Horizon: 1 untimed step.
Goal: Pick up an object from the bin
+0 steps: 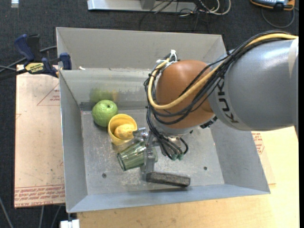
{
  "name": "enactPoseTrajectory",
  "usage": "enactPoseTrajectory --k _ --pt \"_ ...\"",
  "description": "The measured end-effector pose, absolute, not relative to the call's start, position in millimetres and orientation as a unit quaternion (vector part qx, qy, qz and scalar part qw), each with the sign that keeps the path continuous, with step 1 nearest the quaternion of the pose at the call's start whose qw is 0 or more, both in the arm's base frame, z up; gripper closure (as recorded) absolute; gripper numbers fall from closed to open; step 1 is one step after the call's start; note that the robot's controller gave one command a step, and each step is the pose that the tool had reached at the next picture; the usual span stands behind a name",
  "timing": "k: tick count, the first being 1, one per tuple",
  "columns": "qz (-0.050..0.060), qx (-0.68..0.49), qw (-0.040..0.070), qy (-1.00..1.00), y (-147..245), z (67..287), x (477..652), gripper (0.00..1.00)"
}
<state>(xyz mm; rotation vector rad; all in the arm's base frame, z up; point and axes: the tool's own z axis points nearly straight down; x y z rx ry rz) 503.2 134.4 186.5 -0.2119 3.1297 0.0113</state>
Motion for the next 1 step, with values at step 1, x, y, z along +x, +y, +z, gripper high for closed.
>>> enactPoseTrajectory --k 1 --pt "0.003 -0.067 -0.002 0.998 131.1 222.9 507.4 1.00"
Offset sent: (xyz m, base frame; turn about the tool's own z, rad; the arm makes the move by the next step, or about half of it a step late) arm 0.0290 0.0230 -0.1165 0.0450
